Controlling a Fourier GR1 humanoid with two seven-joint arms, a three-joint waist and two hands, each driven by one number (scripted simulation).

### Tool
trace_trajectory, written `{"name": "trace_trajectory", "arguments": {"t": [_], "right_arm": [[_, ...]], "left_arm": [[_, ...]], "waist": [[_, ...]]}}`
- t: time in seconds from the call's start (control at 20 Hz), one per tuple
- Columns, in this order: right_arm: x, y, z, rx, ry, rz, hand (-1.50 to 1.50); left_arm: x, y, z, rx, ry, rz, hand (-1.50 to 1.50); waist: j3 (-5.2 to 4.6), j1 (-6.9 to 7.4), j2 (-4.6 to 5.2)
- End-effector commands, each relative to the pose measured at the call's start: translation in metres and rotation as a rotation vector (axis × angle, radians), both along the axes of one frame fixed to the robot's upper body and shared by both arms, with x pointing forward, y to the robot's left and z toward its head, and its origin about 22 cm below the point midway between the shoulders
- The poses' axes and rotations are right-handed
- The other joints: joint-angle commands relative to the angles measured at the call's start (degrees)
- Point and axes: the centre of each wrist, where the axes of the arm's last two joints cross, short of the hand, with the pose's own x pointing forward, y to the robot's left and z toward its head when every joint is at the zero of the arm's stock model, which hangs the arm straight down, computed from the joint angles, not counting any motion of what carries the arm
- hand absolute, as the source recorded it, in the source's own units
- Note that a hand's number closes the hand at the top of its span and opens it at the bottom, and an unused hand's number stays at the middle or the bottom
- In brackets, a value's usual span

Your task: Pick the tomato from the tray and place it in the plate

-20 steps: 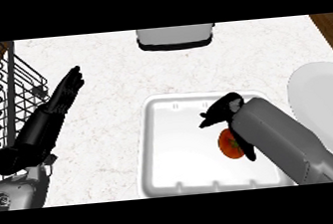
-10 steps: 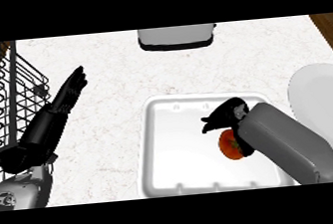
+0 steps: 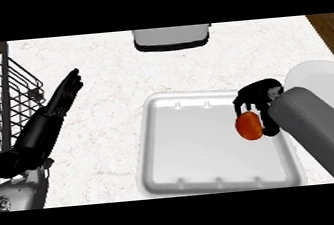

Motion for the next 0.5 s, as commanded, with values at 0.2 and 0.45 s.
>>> {"name": "trace_trajectory", "arguments": {"t": [0.2, 0.45], "right_arm": [[0.012, -0.168, 0.059, -0.455, -0.265, -0.662, 1.5], [0.01, -0.221, 0.12, -0.696, -0.494, -1.032, 1.5]], "left_arm": [[-0.014, 0.015, 0.002, 0.03, -0.012, 0.059, 0.0], [-0.02, 0.014, 0.006, 0.03, -0.024, 0.056, 0.0]], "waist": [[-0.44, -4.53, 1.74], [-0.38, -1.73, 2.62]]}}
